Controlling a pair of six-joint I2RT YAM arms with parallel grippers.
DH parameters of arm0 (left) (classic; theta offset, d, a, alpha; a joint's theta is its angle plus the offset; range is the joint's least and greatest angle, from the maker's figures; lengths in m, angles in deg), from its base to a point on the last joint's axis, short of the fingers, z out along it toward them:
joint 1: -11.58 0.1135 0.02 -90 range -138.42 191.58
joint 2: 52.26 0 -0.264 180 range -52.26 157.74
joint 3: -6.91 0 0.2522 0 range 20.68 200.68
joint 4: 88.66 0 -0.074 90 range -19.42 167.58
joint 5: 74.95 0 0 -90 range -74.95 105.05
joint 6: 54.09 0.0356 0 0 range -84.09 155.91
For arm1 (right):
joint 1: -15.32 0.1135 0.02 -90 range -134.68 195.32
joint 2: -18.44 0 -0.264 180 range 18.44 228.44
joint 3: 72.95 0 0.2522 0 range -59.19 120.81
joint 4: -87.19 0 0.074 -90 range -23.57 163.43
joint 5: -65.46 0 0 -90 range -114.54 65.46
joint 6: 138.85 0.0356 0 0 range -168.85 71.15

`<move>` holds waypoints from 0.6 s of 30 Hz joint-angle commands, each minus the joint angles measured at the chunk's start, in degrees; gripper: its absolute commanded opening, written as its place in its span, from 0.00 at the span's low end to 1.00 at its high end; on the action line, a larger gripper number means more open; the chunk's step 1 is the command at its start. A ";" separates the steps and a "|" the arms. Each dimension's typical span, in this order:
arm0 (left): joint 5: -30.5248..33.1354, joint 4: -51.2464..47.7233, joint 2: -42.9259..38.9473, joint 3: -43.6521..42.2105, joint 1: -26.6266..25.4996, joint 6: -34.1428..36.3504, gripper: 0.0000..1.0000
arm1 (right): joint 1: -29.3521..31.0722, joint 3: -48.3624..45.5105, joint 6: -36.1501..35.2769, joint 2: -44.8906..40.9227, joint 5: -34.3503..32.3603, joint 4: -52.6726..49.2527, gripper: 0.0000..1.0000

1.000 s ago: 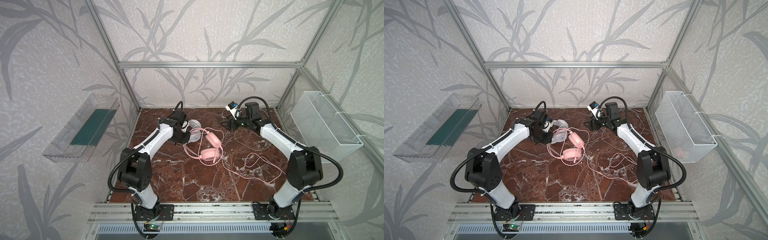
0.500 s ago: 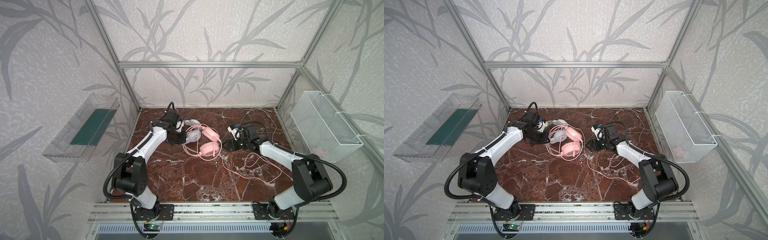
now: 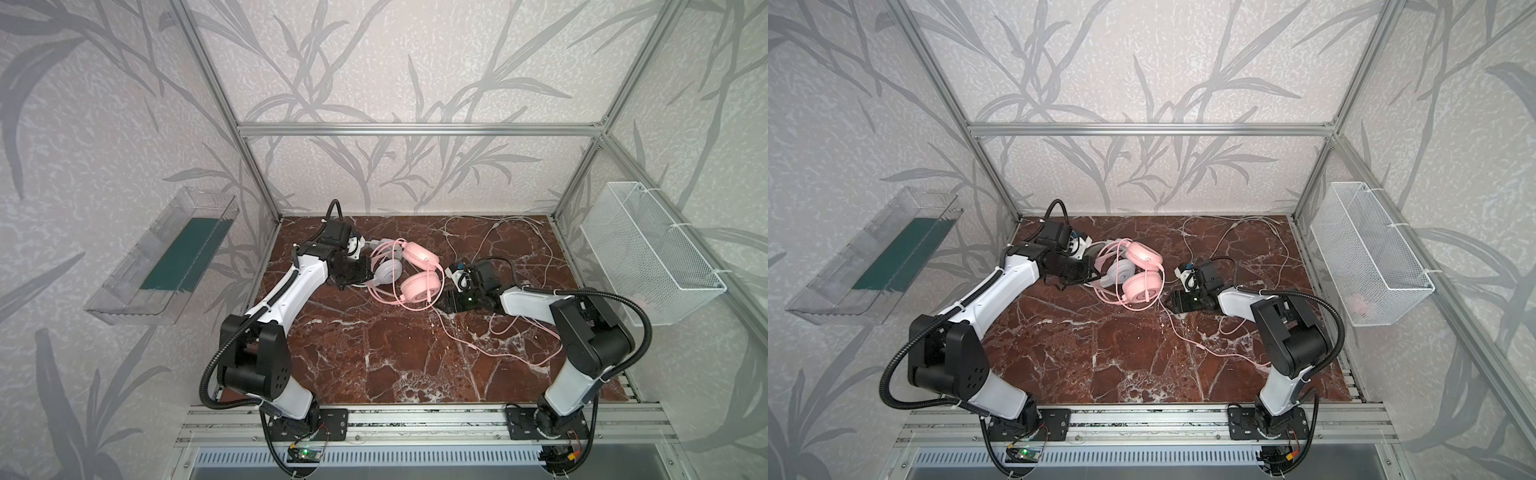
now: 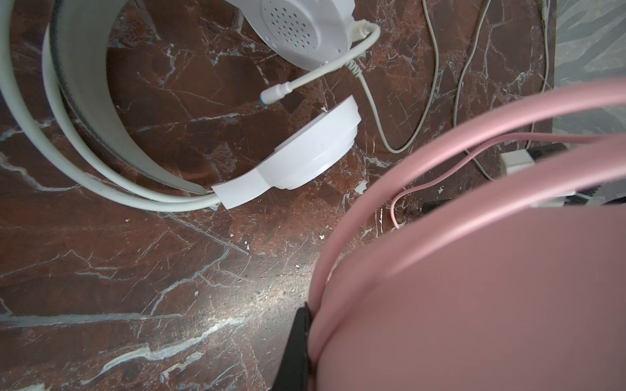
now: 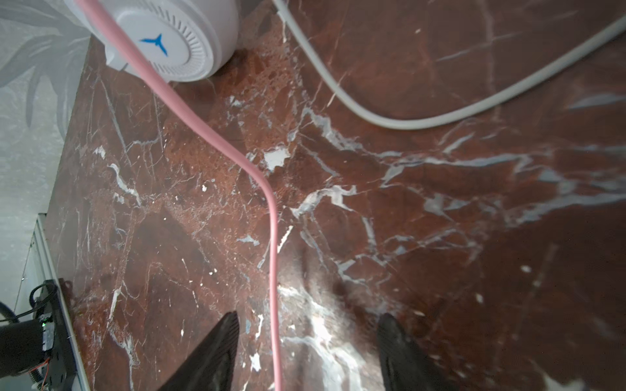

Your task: Wrap the headphones

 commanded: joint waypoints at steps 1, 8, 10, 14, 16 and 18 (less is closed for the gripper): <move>-4.01 2.42 -3.10 0.69 0.35 -1.99 0.00 | 1.13 -0.70 0.71 1.49 3.70 3.59 0.64; -4.08 2.95 -3.60 2.17 0.80 -2.69 0.00 | 1.57 -0.69 0.90 4.24 5.97 3.34 0.59; -4.08 3.43 -3.91 2.10 1.01 -2.98 0.00 | 1.64 -0.85 1.18 4.86 6.44 3.36 0.57; -3.69 6.28 -4.78 0.77 1.75 -4.79 0.00 | 1.92 -1.35 1.23 5.86 8.94 2.82 0.51; -4.29 8.15 -5.24 0.03 2.41 -6.21 0.00 | 2.43 -1.90 0.93 5.88 9.29 2.27 0.49; -4.54 9.16 -5.27 -0.28 2.77 -7.25 0.00 | 2.84 -2.64 0.92 5.64 8.94 2.22 0.46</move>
